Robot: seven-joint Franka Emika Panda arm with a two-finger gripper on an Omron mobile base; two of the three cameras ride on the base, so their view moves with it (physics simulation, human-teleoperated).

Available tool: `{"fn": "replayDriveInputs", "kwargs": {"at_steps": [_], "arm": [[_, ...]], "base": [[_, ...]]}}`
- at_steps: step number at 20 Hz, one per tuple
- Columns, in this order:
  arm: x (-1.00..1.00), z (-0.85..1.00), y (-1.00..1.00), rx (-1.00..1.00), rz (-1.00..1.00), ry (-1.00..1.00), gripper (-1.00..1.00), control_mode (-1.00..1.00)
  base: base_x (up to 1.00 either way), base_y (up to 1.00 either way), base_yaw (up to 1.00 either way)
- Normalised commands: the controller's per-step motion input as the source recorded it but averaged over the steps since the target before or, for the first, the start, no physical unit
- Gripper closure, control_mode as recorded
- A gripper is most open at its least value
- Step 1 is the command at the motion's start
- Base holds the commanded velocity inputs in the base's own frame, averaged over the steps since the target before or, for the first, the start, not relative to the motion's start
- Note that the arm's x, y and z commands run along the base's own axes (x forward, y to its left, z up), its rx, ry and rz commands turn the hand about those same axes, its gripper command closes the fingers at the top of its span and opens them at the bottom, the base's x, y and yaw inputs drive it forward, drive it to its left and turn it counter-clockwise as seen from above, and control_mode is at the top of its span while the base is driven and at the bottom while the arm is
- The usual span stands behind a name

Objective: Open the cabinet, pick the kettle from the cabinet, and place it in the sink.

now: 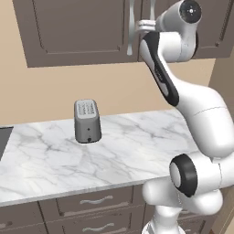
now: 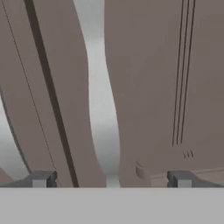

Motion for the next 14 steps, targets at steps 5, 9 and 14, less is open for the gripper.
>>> {"fn": "replayDriveInputs", "kwargs": {"at_steps": [5,9,14], "arm": [[0.34,0.05,0.14,0.01,0.0,-0.01,-1.0,-1.0],[0.35,0.0,0.11,0.0,0.0,0.0,-1.0,-1.0],[0.35,-0.05,0.04,0.0,0.0,0.0,-1.0,-1.0]], "base": [[0.0,0.0,0.0],[0.0,0.0,0.0],[0.0,0.0,0.0]]}}
